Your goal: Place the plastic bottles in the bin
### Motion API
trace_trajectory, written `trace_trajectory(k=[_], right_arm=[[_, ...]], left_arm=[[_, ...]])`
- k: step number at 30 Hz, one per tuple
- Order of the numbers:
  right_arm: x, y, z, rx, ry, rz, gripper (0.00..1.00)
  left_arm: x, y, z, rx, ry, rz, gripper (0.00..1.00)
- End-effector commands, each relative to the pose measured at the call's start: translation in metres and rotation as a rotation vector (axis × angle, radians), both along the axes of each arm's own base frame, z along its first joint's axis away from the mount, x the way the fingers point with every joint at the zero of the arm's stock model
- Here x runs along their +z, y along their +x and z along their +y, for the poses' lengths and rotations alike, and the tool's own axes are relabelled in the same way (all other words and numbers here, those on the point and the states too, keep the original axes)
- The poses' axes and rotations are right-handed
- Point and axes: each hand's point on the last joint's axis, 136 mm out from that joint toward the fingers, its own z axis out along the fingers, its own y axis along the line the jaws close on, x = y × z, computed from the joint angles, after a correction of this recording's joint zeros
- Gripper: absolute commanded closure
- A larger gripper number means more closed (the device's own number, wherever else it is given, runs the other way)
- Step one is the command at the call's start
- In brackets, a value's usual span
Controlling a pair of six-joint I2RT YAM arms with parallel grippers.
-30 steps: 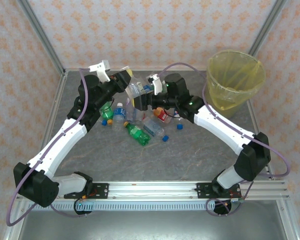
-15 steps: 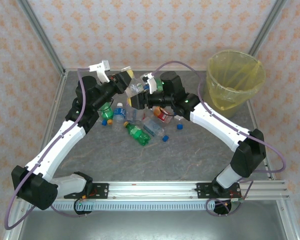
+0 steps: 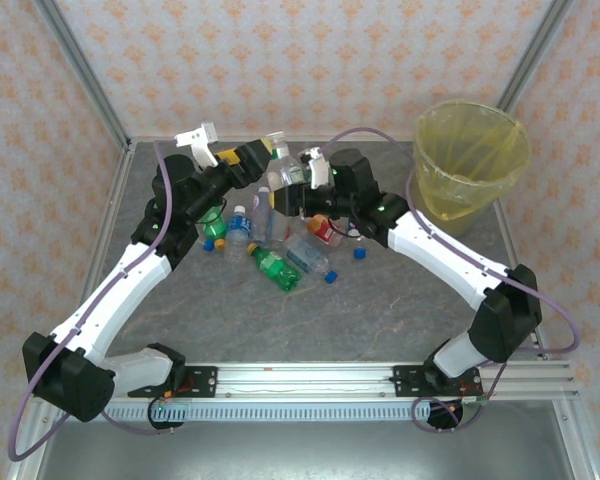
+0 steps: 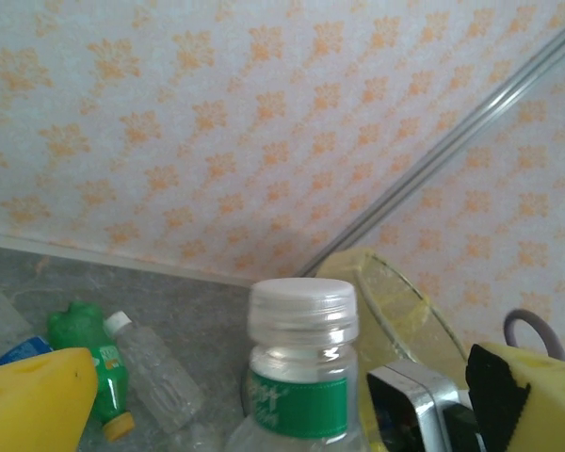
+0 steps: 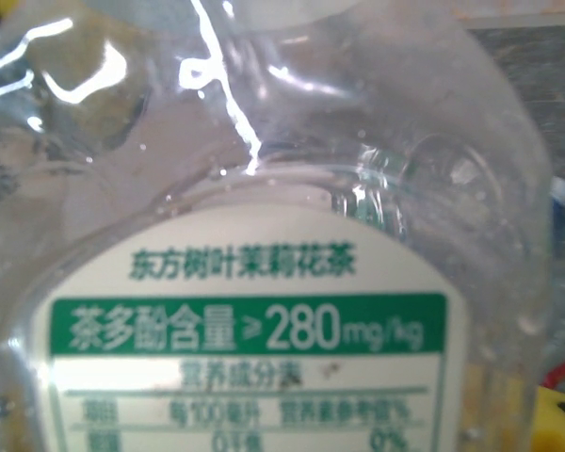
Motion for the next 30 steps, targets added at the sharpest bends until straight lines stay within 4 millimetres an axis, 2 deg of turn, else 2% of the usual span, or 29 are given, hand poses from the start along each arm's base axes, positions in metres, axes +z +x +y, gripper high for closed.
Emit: trace_trajectory(k=[1,7,14,17,24,28,30], right_arm=[[0.033,0.015,-0.032,-0.142,0.062,-0.061,0.53],[0.054,0.043,-0.095,-0.359,0.094,-0.064,0.52],[0.086,0.066,-0.185,-0.637,0.161,-0.081,0.49],[0.093,0.075,-0.220,-0.744,0.160,-0.071,0.49],[0.096,0.089,-0.301,-1.046,0.215,-0.003,0.49],[0.093,0.093,-0.339,-1.159,0.251,0.020,0.48],[0.093,0.095,-0.356,-1.209,0.255,0.028,0.44]], left_arm=[[0.014,-0.008,0.015,0.075,0.016,-0.042,0.01],[0.006,-0.012,0.024,0.116,0.051,-0.029,0.01],[-0.005,-0.013,0.028,0.134,0.107,0.001,0.01],[-0.011,-0.012,0.035,0.167,0.153,0.022,0.01],[-0.042,-0.006,0.046,0.222,0.300,0.095,0.01],[-0.059,-0.010,0.059,0.273,0.371,0.115,0.01],[-0.065,-0.014,0.060,0.267,0.373,0.113,0.01]])
